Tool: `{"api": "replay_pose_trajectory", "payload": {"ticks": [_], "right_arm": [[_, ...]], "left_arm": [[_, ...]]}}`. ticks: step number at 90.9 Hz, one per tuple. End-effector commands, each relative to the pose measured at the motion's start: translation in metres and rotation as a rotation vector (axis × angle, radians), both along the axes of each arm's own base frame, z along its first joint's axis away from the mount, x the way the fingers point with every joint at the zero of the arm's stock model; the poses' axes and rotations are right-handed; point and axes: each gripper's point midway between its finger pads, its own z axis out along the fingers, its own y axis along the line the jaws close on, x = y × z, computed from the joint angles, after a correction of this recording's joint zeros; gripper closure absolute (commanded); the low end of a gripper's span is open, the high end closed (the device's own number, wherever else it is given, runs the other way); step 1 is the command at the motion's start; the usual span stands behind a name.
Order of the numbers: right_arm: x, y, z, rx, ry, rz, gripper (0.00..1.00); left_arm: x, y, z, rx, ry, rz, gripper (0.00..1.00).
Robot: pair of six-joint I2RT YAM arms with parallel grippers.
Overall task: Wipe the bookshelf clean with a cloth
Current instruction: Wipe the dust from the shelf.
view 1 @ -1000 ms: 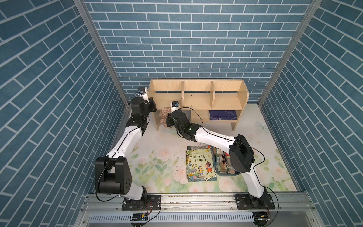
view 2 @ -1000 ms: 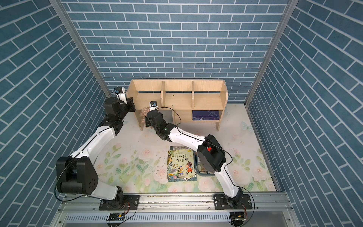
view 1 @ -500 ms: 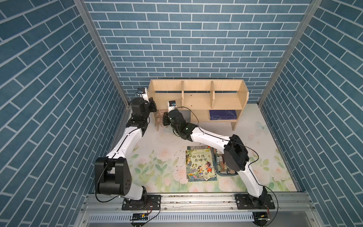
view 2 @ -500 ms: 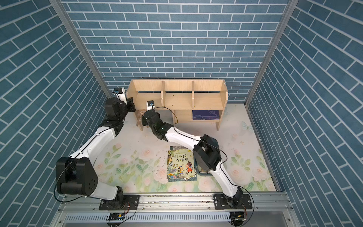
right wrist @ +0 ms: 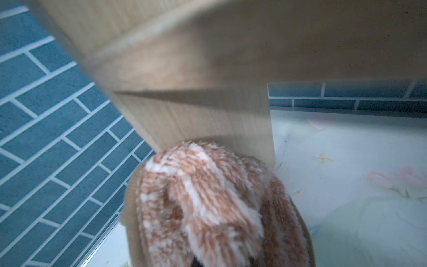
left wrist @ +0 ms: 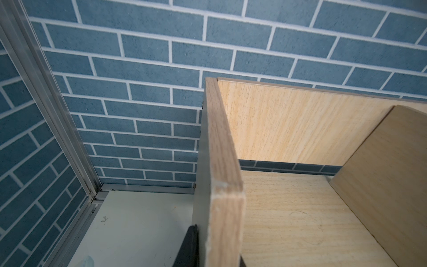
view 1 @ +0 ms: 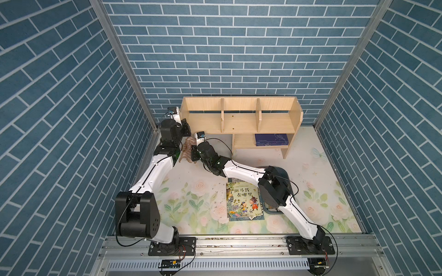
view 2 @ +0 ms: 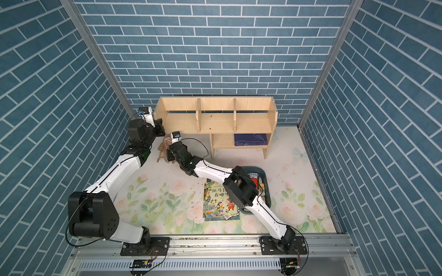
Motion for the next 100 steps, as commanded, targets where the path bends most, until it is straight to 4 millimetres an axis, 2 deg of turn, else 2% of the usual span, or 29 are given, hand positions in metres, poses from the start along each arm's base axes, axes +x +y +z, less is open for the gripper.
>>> {"api": "replay_pose_trajectory", "payload": {"ticks": [1,20,22,25,29,43,50,61,68,74,79,89,100], "right_arm": [[0.003,-0.025,-0.011,-0.028,0.050,-0.048,1.00],[0.008,-0.063,0.067,-0.005,-0.051,-0.113,1.00],[0.008,-0.066,0.067,-0.016,-0.059,-0.120,1.00],[0.006,-0.075,0.089,-0.004,-0.087,-0.138,1.00],[0.006,-0.088,0.105,-0.007,-0.114,-0.171,1.00],[0.010,-0.140,0.134,-0.047,-0.175,-0.320,1.00],[0.017,-0.169,0.127,-0.076,-0.150,-0.378,1.00],[0.021,-0.227,0.117,-0.073,-0.117,-0.468,1.00],[0.019,-0.250,0.116,-0.055,-0.111,-0.487,1.00],[0.015,-0.255,0.109,-0.074,-0.109,-0.479,1.00],[0.009,-0.251,0.096,-0.091,-0.096,-0.442,1.00],[-0.002,-0.248,0.057,-0.124,-0.063,-0.414,1.00],[-0.002,-0.245,0.018,-0.142,-0.011,-0.400,1.00]], "left_arm": [[-0.022,-0.055,-0.055,-0.185,0.224,-0.198,1.00],[-0.022,-0.055,-0.056,-0.178,0.227,-0.194,1.00],[-0.022,-0.054,-0.056,-0.176,0.227,-0.192,1.00],[-0.022,-0.054,-0.056,-0.174,0.227,-0.192,1.00],[-0.022,-0.054,-0.057,-0.172,0.229,-0.191,1.00],[-0.022,-0.053,-0.058,-0.166,0.232,-0.187,1.00],[-0.021,-0.053,-0.059,-0.164,0.233,-0.186,1.00],[-0.021,-0.052,-0.059,-0.161,0.233,-0.183,1.00],[-0.020,-0.053,-0.061,-0.163,0.238,-0.187,1.00],[-0.020,-0.054,-0.062,-0.166,0.242,-0.189,1.00],[-0.020,-0.054,-0.063,-0.164,0.242,-0.189,1.00],[-0.020,-0.054,-0.063,-0.163,0.242,-0.191,1.00],[-0.020,-0.054,-0.062,-0.161,0.239,-0.192,1.00]]}}
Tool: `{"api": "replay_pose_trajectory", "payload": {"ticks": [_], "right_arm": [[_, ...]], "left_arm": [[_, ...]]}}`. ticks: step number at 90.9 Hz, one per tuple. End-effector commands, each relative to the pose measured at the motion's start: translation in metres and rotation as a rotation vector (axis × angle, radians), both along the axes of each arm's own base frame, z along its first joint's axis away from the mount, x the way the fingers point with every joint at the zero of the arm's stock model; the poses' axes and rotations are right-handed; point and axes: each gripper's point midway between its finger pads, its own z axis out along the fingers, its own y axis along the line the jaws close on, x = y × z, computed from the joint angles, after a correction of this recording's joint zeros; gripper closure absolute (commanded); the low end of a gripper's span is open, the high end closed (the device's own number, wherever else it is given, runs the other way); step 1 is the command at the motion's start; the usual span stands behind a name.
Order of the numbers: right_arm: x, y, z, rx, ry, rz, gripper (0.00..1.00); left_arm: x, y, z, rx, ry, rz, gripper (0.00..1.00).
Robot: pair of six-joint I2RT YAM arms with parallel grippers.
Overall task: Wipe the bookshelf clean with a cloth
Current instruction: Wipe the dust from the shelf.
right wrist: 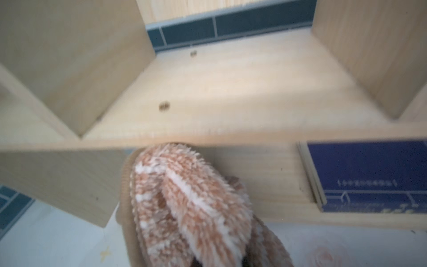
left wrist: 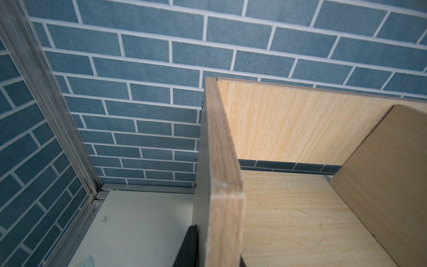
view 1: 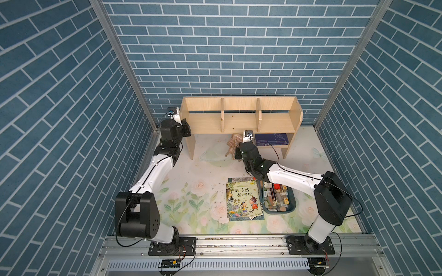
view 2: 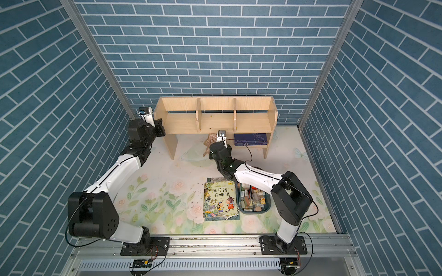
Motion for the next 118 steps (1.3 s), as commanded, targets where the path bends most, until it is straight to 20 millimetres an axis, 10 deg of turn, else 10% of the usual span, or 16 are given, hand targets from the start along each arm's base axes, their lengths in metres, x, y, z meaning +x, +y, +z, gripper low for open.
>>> {"api": "replay_pose_trajectory", "payload": {"ticks": [1,17,44,59,105,118], "right_arm": [[0.001,0.009,-0.021,0.043,0.026,0.012,1.00],[0.011,0.018,-0.059,0.008,0.097,0.021,1.00],[0.022,0.009,0.000,0.048,0.015,0.001,1.00],[0.021,-0.014,-0.028,0.033,0.071,-0.049,1.00],[0.017,-0.242,-0.058,0.070,0.157,-0.451,1.00],[0.017,-0.269,-0.062,0.069,0.171,-0.476,1.00]], "left_arm": [[-0.019,-0.054,-0.062,-0.163,0.239,-0.194,1.00],[-0.019,-0.055,-0.063,-0.165,0.241,-0.198,1.00],[-0.018,-0.057,-0.068,-0.170,0.252,-0.207,1.00],[-0.018,-0.056,-0.069,-0.165,0.254,-0.201,1.00],[-0.019,-0.058,-0.070,-0.154,0.261,-0.204,1.00],[-0.019,-0.061,-0.069,-0.158,0.256,-0.214,1.00]]}}
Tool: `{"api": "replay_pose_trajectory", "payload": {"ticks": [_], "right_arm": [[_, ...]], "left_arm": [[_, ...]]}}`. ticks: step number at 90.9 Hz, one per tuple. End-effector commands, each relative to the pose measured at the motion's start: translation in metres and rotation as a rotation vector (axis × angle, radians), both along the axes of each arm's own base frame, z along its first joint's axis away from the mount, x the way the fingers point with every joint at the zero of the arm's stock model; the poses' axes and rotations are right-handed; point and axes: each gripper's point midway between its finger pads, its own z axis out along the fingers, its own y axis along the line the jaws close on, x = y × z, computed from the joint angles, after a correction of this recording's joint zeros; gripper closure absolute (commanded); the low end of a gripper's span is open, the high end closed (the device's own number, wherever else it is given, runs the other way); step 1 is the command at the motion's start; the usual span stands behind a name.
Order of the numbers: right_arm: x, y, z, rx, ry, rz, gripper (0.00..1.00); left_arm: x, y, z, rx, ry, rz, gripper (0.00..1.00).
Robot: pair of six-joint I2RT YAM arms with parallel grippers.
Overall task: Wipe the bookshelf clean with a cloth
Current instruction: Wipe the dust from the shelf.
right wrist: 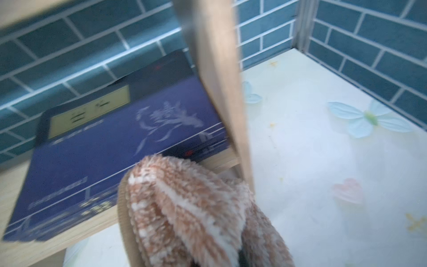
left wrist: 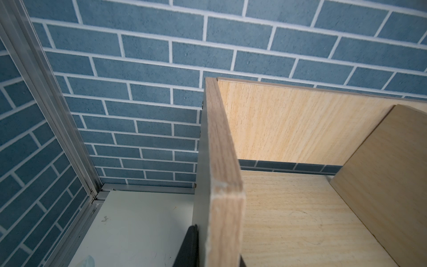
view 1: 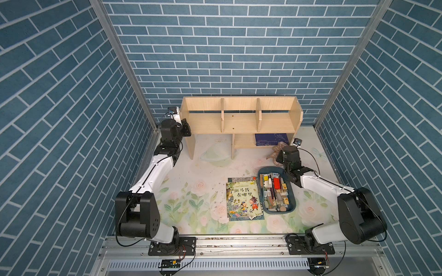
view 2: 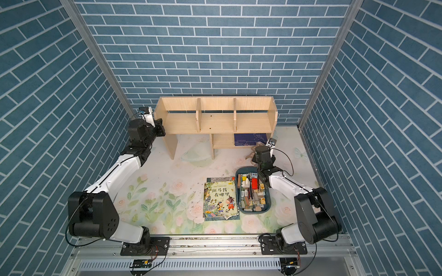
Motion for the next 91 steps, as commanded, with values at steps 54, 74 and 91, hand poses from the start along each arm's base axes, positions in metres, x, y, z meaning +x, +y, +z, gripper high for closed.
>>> {"api": "replay_pose_trajectory", "payload": {"ticks": [54,74,91], "right_arm": [[0.001,0.211,0.053,0.025,-0.083,0.463,1.00],[0.000,0.227,0.113,0.086,-0.170,0.509,1.00],[0.007,0.157,0.114,0.055,-0.145,0.332,1.00]], "left_arm": [[-0.019,-0.064,-0.075,-0.148,0.273,-0.223,1.00],[-0.018,-0.065,-0.076,-0.151,0.277,-0.224,1.00],[-0.018,-0.063,-0.078,-0.143,0.280,-0.211,1.00]]}}
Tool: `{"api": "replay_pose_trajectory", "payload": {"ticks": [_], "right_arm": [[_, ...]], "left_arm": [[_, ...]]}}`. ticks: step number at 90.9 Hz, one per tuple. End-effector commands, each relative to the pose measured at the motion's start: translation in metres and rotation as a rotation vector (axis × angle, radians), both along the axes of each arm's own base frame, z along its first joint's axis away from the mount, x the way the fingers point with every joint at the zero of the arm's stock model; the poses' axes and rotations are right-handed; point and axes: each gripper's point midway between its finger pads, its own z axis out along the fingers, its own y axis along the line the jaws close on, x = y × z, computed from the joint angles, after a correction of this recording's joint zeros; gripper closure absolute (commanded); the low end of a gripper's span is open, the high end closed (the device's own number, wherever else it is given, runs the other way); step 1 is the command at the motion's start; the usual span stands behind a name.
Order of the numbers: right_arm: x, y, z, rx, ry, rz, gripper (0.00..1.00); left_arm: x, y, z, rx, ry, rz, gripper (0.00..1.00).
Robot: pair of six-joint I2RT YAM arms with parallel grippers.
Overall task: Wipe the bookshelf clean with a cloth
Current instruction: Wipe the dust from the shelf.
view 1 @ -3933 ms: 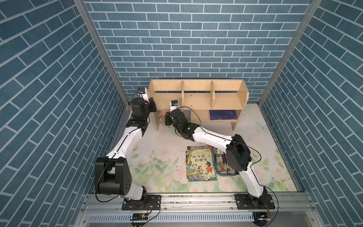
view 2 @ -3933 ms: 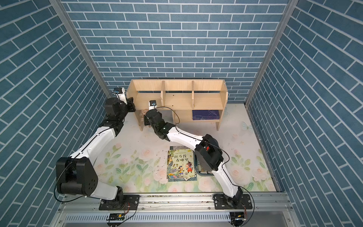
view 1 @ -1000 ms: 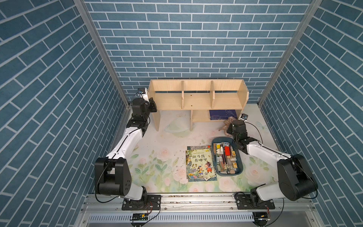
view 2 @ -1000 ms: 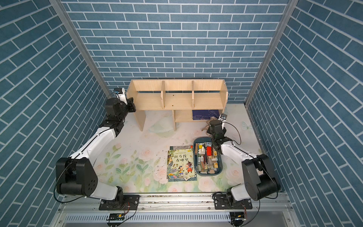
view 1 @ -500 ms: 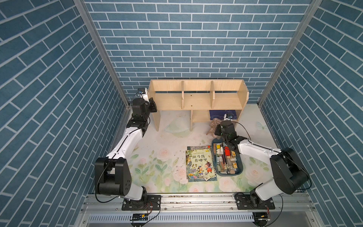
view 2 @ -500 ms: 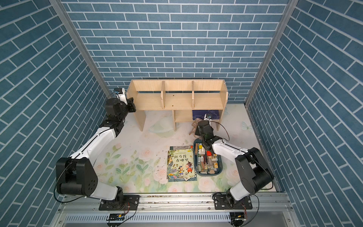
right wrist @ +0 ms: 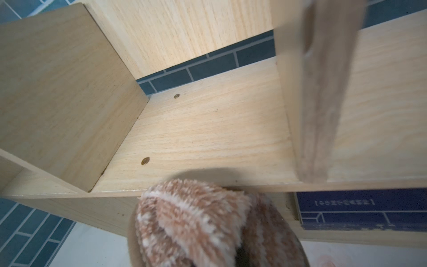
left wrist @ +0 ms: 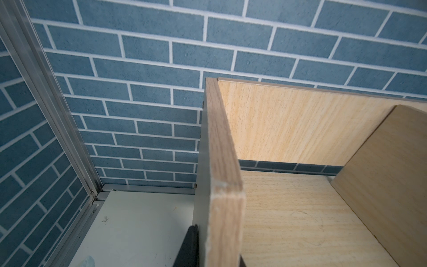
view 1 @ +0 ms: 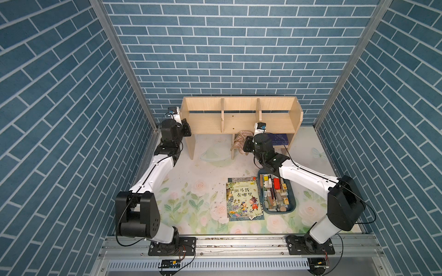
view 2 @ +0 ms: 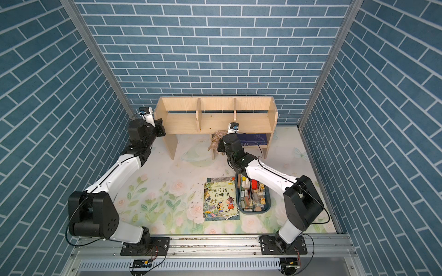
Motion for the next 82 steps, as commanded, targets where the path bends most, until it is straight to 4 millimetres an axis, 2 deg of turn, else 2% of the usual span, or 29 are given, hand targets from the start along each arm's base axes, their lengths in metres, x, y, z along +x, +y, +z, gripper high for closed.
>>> {"api": "replay_pose_trajectory", "payload": {"ticks": [1,16,21,29,39,46,55,68,82], "right_arm": [[0.006,-0.064,0.005,-0.024,0.012,-0.138,1.00],[0.008,-0.167,-0.002,0.014,0.055,-0.319,1.00],[0.007,-0.194,0.000,0.008,0.055,-0.360,1.00],[0.005,-0.220,0.007,-0.009,0.049,-0.400,1.00],[0.010,-0.225,0.008,-0.044,0.054,-0.399,1.00],[0.012,-0.212,0.005,-0.024,0.060,-0.347,1.00],[0.011,-0.181,0.010,0.018,0.026,-0.269,1.00],[0.004,-0.108,0.019,0.022,-0.019,-0.134,1.00],[-0.001,-0.033,0.019,0.040,-0.024,0.001,1.00]], "left_arm": [[-0.019,-0.063,-0.077,-0.146,0.282,-0.215,1.00],[-0.020,-0.063,-0.076,-0.143,0.278,-0.214,1.00],[-0.020,-0.063,-0.076,-0.143,0.278,-0.214,1.00],[-0.020,-0.063,-0.076,-0.143,0.278,-0.217,1.00],[-0.020,-0.063,-0.076,-0.143,0.278,-0.217,1.00],[-0.020,-0.064,-0.076,-0.143,0.278,-0.219,1.00],[-0.020,-0.064,-0.077,-0.141,0.281,-0.220,1.00],[-0.019,-0.066,-0.079,-0.145,0.287,-0.225,1.00],[-0.019,-0.065,-0.078,-0.142,0.287,-0.219,1.00]]}}
